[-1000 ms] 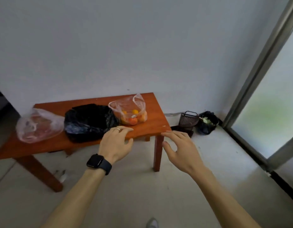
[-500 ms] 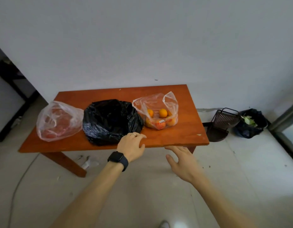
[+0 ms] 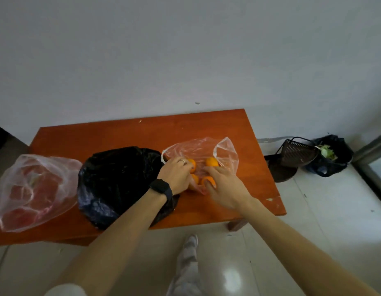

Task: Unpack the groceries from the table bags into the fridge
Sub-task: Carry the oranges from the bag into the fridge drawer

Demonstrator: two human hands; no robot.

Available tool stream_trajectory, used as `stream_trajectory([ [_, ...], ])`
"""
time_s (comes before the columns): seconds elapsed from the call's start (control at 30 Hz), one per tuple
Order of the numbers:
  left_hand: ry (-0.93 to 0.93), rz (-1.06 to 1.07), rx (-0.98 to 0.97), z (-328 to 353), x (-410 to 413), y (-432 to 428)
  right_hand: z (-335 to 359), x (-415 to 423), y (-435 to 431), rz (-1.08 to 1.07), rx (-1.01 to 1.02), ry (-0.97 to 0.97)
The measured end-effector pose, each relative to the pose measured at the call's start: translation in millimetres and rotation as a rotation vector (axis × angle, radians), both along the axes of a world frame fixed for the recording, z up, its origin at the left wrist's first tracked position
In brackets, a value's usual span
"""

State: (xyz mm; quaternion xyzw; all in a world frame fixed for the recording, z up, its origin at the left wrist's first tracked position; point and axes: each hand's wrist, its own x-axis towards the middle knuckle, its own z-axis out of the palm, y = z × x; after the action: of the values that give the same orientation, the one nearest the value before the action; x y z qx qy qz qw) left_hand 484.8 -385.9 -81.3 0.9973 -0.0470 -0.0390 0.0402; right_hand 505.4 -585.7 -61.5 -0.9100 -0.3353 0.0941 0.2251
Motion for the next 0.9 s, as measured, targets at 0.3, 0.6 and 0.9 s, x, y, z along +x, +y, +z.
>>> stream_trajectory([
  [0.3, 0.345, -0.269, 0.229, -68, 129, 29, -60, 139, 38, 0.012, -0.540, 0.105],
  [0.6, 0.582, -0.219, 0.018, -124, 174, 66, -108, 182, 47, -0.032, -0.639, 0.265],
  [0.9, 0.602, -0.158, -0.260, -130, 163, 50, -106, 184, 38, -0.024, -0.652, 0.314],
])
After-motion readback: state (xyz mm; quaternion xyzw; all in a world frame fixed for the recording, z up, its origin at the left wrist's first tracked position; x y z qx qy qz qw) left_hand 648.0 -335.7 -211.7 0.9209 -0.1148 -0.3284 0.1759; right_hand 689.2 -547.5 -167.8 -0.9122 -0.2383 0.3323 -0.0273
